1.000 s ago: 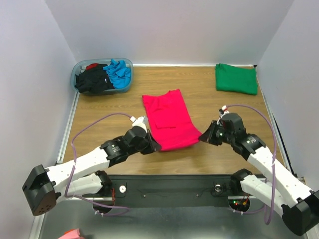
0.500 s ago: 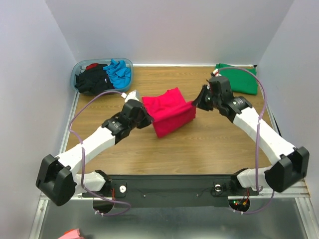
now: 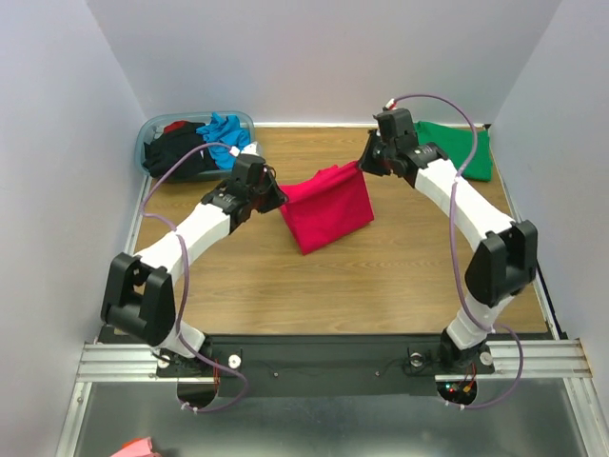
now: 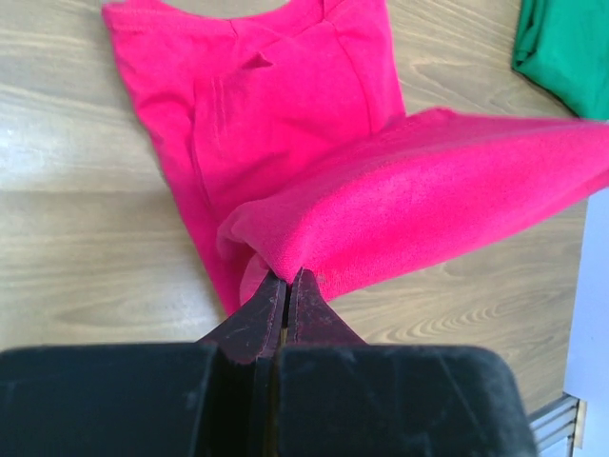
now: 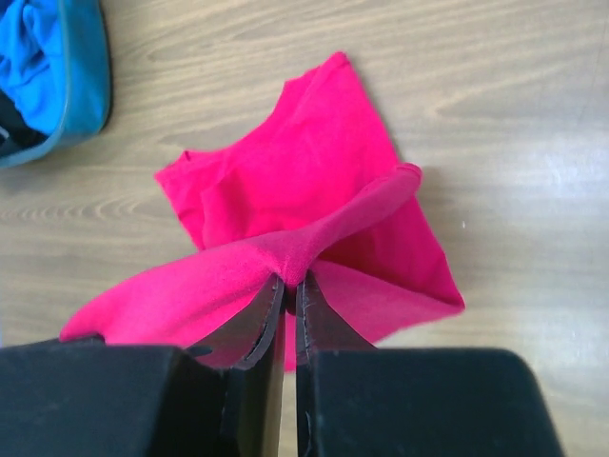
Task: Fold and stack the t-shirts
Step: Fold the tshirt, then neatly place the folded tshirt to the corner
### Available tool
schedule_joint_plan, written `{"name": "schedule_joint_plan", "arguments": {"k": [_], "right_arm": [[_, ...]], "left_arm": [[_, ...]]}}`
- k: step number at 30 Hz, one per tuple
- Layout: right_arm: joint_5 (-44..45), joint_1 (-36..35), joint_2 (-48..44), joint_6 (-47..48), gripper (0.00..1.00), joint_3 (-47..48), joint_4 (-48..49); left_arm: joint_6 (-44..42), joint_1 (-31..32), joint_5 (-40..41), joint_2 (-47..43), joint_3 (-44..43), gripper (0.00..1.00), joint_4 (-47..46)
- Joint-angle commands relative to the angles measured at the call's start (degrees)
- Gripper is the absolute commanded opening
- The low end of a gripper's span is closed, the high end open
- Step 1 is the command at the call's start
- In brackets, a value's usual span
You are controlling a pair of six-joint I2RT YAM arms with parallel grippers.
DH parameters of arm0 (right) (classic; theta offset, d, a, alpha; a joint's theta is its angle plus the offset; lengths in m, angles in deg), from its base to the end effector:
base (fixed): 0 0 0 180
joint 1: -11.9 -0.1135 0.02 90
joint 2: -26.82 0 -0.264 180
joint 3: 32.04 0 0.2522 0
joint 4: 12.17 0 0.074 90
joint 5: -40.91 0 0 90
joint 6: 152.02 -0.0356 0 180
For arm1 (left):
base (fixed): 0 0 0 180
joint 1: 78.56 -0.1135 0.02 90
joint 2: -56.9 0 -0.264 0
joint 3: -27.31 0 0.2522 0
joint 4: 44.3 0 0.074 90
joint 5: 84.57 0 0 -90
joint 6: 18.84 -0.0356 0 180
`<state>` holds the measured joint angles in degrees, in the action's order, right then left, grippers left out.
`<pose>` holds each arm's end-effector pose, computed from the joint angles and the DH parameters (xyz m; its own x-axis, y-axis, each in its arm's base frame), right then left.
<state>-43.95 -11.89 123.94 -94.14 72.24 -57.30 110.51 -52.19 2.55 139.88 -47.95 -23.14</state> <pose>0.3575 0.1541 0.3396 -0.6561 0.2895 -0.6970 0.0138 0.9279 0.3725 0.2981 -0.1498 0.2887 -0.6409 -0.3891 -0.6617 0.0991 0.8129 -0.5740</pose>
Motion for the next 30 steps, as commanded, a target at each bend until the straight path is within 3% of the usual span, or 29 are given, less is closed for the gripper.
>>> {"name": "schedule_joint_plan", "arguments": {"k": [1, 13, 14, 15, 16, 17, 18, 19, 21, 30], "right_arm": [[-0.7, 2.6, 4.3, 3.0, 0.00, 6.9, 3.2], [-8.4, 5.4, 26.0, 5.6, 0.01, 22.4, 3.9], [-9.0, 5.6, 27.1, 6.3, 0.08, 24.9, 3.8], [-9.6, 5.7, 28.3, 6.9, 0.13, 26.1, 3.8], [-10.3, 5.9, 29.2, 7.3, 0.17, 27.3, 3.7], [-11.7, 6.1, 30.6, 7.9, 0.39, 29.0, 3.6], [-12.5, 6.4, 30.8, 8.0, 0.39, 29.0, 3.7], [-13.1, 6.4, 30.8, 8.2, 0.65, 29.2, 3.7], [-13.1, 6.6, 29.5, 9.4, 1.00, 28.5, 3.7], [-18.2, 6.6, 23.0, 22.1, 1.00, 14.6, 3.9]], "left_arm": [[-3.1, -2.8, -2.0, 2.9, -4.1, 0.00, -0.5], [-3.1, -8.4, -3.2, 19.0, -14.3, 0.00, 1.4], [-3.1, -9.3, -3.7, 20.9, -15.9, 0.00, 2.7], [-2.9, -9.7, -3.7, 21.7, -16.6, 0.10, 3.5], [-2.8, -10.0, -3.7, 22.1, -17.2, 0.24, 3.9], [-2.4, -10.5, -3.5, 22.3, -17.4, 0.54, 4.0], [-2.1, -10.5, -3.1, 22.3, -17.4, 0.65, 4.0], [-2.1, -10.7, -2.8, 21.6, -17.4, 0.75, 4.0], [-2.7, -10.8, -2.0, 20.0, -17.3, 0.84, 3.9], [-3.9, -10.8, -4.1, 14.5, -10.1, 0.89, 2.1]]}}
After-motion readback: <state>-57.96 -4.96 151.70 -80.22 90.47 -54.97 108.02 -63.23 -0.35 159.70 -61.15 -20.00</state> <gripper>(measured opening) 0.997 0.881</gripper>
